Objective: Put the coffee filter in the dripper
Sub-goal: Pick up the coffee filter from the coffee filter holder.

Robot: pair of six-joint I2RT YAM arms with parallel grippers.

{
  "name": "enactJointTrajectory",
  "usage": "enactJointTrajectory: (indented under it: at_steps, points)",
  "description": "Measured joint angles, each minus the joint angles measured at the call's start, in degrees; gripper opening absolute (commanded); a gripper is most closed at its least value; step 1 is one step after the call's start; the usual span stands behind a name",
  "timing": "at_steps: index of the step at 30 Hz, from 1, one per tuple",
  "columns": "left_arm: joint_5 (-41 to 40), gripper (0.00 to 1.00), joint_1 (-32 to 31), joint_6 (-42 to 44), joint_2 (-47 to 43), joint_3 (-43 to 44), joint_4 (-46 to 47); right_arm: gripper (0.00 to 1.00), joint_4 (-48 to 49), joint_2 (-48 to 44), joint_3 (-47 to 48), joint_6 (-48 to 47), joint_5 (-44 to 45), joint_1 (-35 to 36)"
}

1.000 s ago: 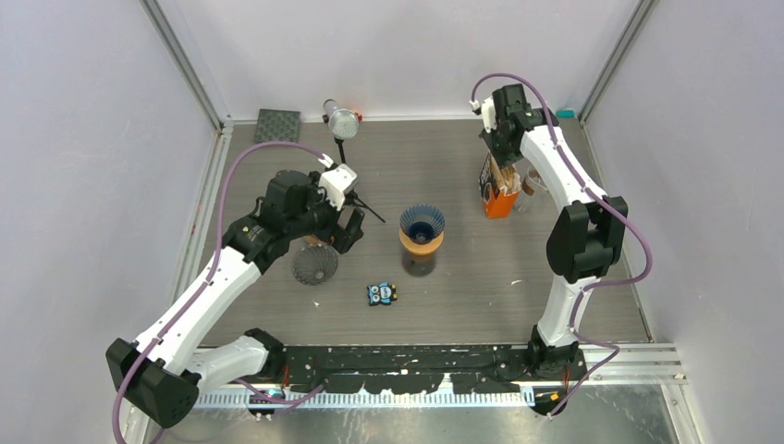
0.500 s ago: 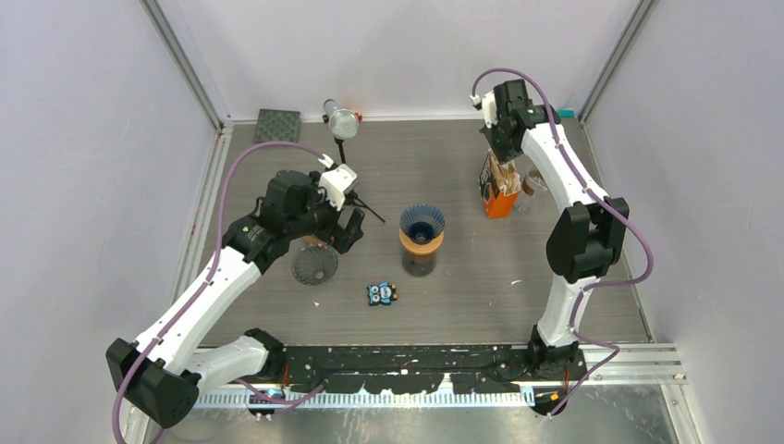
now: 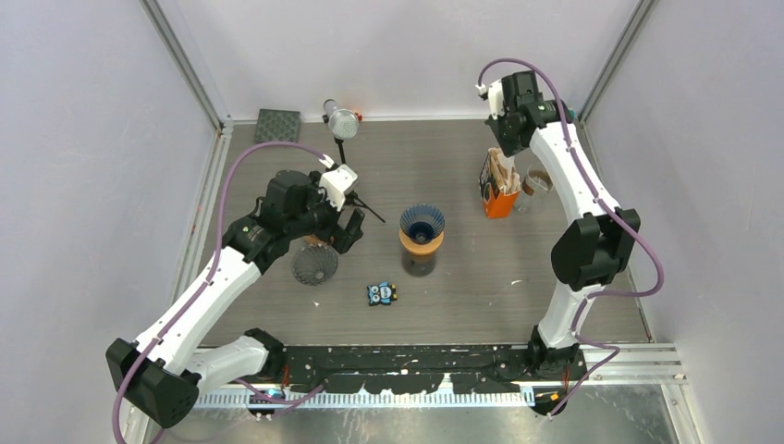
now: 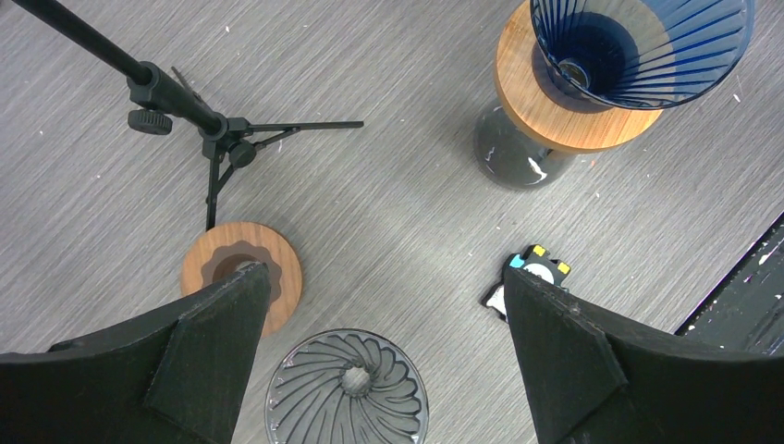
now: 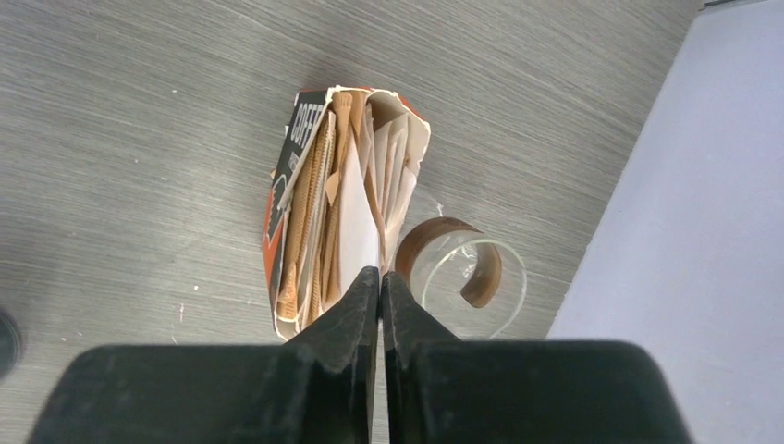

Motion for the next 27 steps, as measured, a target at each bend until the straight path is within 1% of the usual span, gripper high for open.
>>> enactJointTrajectory:
  at_steps: [3,5,8,10,14,16,17,23,25,27]
  points:
    - [0.0,1.00,0.0,0.0,0.0,0.0,0.0,0.34,-0.1,-1.4,0.0,0.1,0.1,0.0]
    - [0.0,1.00,0.0,0.0,0.0,0.0,0.0,0.45,-0.1,-2.4,0.0,0.2,0.2,0.0]
    - [0.0,1.00,0.0,0.1,0.0,0.0,0.0,0.52,-0.1,-3.2,-0.1,0.3,0.2,0.0]
    - [0.0,1.00,0.0,0.1,0.0,0.0,0.0,0.53,0.0,-3.5,-0.5,0.3,0.2,0.0]
    - [0.0,1.00,0.0,0.1,0.0,0.0,0.0,0.53,0.2,-3.5,-2.6,0.3,0.1,0.0]
    - [0.0,1.00,0.0,0.2,0.0,-0.1,0.0,0.52,0.2,-3.5,-3.7,0.4,0.1,0.0]
    - [0.0,1.00,0.0,0.2,0.0,-0.1,0.0,0.50,0.2,-3.5,-4.2,0.5,0.1,0.0]
    - [0.0,1.00,0.0,0.2,0.0,-0.2,0.0,0.27,0.4,-3.5,-4.5,1.0,-0.2,0.0]
    - [0.0,1.00,0.0,0.2,0.0,-0.2,0.0,0.25,0.4,-3.5,-4.5,1.5,-0.4,0.0]
    - [0.0,1.00,0.0,0.2,0.0,-0.2,0.0,0.25,0.4,-3.5,-4.5,1.7,-0.4,0.0]
